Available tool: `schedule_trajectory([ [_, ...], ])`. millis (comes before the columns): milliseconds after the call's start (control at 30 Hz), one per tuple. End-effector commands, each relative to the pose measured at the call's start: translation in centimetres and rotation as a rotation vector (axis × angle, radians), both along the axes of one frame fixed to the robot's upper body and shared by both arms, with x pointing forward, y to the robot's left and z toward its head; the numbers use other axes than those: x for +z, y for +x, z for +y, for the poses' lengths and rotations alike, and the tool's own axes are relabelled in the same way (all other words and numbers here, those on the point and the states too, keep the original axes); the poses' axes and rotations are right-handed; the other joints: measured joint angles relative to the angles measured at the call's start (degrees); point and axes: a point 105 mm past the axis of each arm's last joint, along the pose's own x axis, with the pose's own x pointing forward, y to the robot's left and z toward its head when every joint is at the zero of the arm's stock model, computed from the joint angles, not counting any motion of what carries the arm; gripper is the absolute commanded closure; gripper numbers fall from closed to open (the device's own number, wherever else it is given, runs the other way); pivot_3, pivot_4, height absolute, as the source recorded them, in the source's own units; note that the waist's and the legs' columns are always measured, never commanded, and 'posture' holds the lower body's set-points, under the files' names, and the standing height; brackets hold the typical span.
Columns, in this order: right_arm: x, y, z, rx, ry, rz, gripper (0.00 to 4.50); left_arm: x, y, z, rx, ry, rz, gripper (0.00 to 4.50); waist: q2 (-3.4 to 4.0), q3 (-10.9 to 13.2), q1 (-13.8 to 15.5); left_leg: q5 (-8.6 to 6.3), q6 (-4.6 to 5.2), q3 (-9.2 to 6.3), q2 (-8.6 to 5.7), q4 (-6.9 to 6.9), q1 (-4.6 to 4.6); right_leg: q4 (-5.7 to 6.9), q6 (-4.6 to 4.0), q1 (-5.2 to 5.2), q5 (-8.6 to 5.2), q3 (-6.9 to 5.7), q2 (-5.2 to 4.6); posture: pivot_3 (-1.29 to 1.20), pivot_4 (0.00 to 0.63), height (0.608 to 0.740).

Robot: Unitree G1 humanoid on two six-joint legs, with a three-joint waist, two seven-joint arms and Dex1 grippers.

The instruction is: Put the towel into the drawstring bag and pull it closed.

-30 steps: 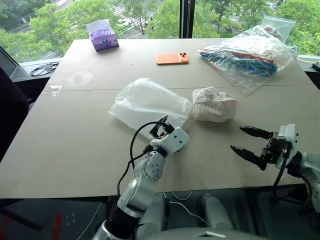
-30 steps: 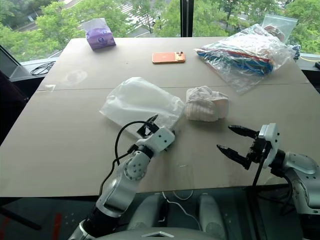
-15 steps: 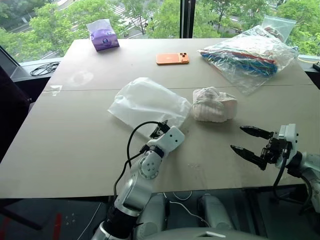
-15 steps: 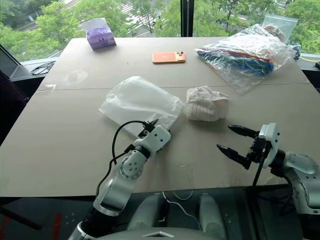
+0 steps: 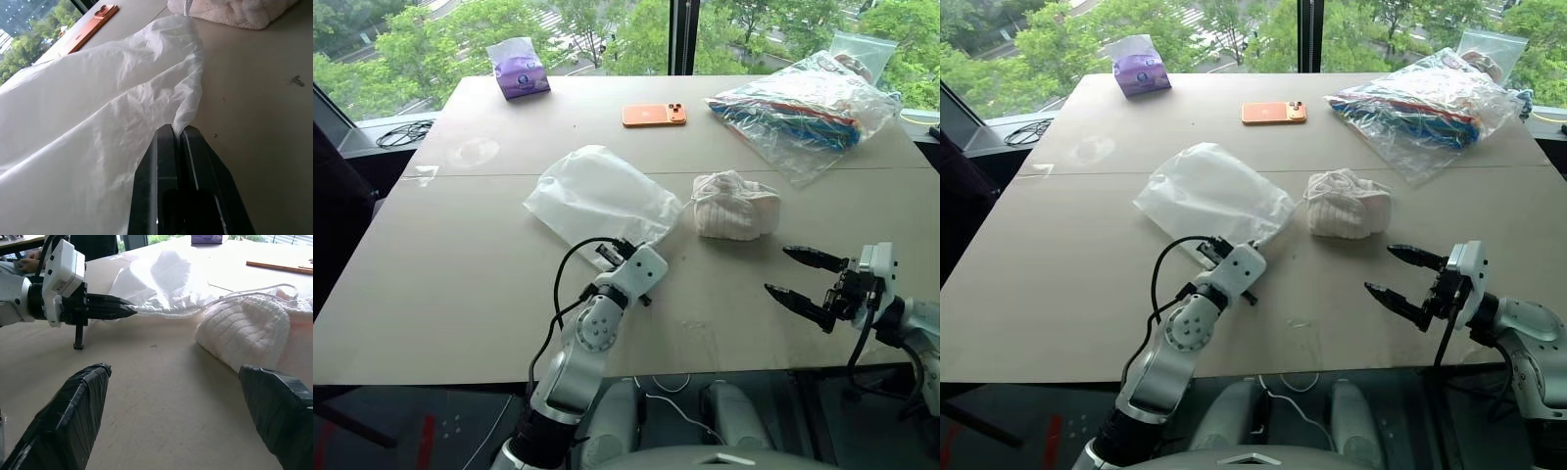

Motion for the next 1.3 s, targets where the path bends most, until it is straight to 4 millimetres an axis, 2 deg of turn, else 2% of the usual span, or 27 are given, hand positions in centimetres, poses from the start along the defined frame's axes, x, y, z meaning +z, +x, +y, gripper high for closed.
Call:
schedule_trajectory([
  [33, 1.8, 0.4, 0.1, -0.002, 0.039, -0.072, 0.00, 2.8, -0.5, 0.2, -0.104, -0.190, -0.015, 4.43, 0.01, 0.00, -0.12, 0.00, 0.00, 0.00, 0.00, 0.00, 0.00, 0.00, 0.00, 0.00, 0.00, 0.00, 0.00, 0.00, 0.150, 0.740],
  [167, 1.9, 0.9, 0.4, 0.003, 0.047, -0.082, 0.00, 2.5, -1.5, 1.2, -0.226, -0.376, 0.111, 4.43, 0.01, 0.00, -0.17, 0.00, 0.00, 0.02, 0.03, 0.00, 0.00, 0.00, -0.02, -0.01, 0.00, -0.02, -0.01, 0.00, 0.150, 0.740],
  [300, 1.8, 1.2, 0.5, 0.009, 0.052, -0.088, 0.00, 2.7, -2.1, 3.4, -0.305, -0.488, 0.180, 4.43, 0.01, 0.00, -0.08, 0.00, 0.00, -0.01, 0.02, 0.00, 0.00, 0.00, -0.03, -0.01, -0.01, -0.07, 0.00, 0.00, 0.150, 0.740],
  [433, 1.9, 1.6, 0.8, 0.019, 0.057, -0.099, 0.00, 5.0, -0.1, 6.5, -0.277, -0.658, 0.161, 4.43, 0.00, 0.01, 0.03, 0.00, 0.00, -0.02, 0.01, 0.07, 0.00, 0.00, -0.22, 0.03, -0.12, -0.08, 0.00, 0.00, 0.150, 0.740],
  [633, 2.1, 2.5, 2.2, 0.003, 0.080, -0.114, 0.00, 7.3, 0.9, 7.9, -0.359, -0.728, 0.183, 4.43, -0.01, 0.01, -0.31, 0.00, 0.00, -0.04, -0.02, 0.10, 0.01, 0.01, 0.00, 0.07, 0.01, -0.10, 0.05, 0.00, 0.150, 0.740],
  [833, 1.0, 6.3, 1.7, -0.272, 0.007, -0.082, 0.00, 8.6, 2.4, 9.2, -0.367, -0.635, 0.175, 4.43, -0.02, 0.01, -0.63, 0.01, -0.01, -0.04, -0.02, 0.06, 0.03, 0.04, -0.01, 0.05, 0.01, -0.09, 0.11, 0.00, 0.150, 0.740],
  [1000, 1.8, 7.7, 2.8, -0.310, -0.058, -0.112, 0.00, 10.3, 4.3, 9.9, -0.312, -0.646, 0.113, 4.43, -0.02, 0.02, -0.60, 0.01, -0.01, -0.05, -0.05, 0.06, -0.02, 0.02, -0.01, 0.03, 0.01, -0.06, 0.09, 0.00, 0.150, 0.740],
  [1133, 2.5, 9.1, 3.8, -0.285, -0.178, -0.150, 0.00, 11.7, 5.0, 9.7, -0.302, -0.677, 0.086, 4.43, -0.04, 0.04, -1.00, 0.01, -0.01, -0.05, -0.04, 0.05, -0.03, 0.03, -0.01, 0.00, 0.01, -0.06, 0.09, 0.00, 0.150, 0.740],
  [1300, 3.7, 13.1, 4.3, -0.303, -0.254, -0.124, 0.00, 12.4, 5.4, 9.2, -0.298, -0.691, 0.073, 4.43, -0.06, 0.06, -1.66, 0.01, -0.01, -0.01, -0.06, 0.04, -0.03, 0.03, -0.01, -0.03, 0.02, -0.01, 0.09, 0.00, 0.150, 0.740],
])
